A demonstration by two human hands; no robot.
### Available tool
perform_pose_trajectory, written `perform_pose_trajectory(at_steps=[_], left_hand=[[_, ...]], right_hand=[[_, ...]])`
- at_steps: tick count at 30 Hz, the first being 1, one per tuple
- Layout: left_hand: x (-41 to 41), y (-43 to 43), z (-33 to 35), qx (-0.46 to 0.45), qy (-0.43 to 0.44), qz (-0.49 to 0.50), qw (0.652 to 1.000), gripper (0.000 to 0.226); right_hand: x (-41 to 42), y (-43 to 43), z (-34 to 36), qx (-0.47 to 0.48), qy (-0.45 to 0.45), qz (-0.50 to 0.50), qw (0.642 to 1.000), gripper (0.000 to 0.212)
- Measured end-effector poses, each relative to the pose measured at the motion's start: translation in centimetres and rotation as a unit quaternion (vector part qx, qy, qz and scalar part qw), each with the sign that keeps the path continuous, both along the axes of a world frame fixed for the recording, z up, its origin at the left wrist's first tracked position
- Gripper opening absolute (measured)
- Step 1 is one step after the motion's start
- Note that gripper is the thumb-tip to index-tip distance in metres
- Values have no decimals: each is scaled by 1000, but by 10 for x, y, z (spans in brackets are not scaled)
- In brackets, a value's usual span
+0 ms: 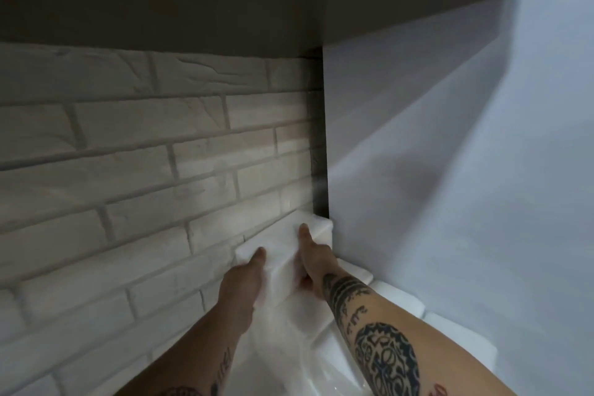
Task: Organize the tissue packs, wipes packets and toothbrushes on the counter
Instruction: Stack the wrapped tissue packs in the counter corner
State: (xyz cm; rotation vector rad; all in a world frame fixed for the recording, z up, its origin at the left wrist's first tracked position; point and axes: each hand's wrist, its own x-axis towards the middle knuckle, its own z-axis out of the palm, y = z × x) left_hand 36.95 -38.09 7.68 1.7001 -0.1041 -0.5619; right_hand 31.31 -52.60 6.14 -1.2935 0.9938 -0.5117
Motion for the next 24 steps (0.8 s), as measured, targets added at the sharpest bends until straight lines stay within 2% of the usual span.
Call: perform_pose_trajectory(at_steps=[4, 5, 8, 10, 16, 18, 21, 24], left_hand=[[-4, -2, 5, 2, 12, -5, 1000, 81], [-6, -1, 6, 6, 19, -6, 1000, 81], [-10, 2, 10, 8, 29, -7, 1000, 80], [-10, 4, 11, 7, 31, -19, 999, 79], [-5, 3, 14, 2, 0, -23, 1000, 80], [-1, 0, 12, -8, 0, -19, 1000, 81], [2, -2, 9, -8, -4, -27, 1000, 72], [2, 0, 5, -11, 22, -44, 999, 68]], right_hand=[[3, -9, -2, 2, 21, 12, 1000, 166], [1, -8, 0, 5, 24, 20, 1000, 162], [-7, -2, 8, 10, 7, 39, 999, 125], [-12, 0, 13, -4, 13, 47, 999, 108], [-16, 5, 19, -39, 8, 33, 999, 79], [-16, 8, 18, -42, 9, 32, 999, 78], [-15, 11, 12, -54, 27, 41, 997, 91], [-16, 10, 8, -77, 45, 49, 995, 91]])
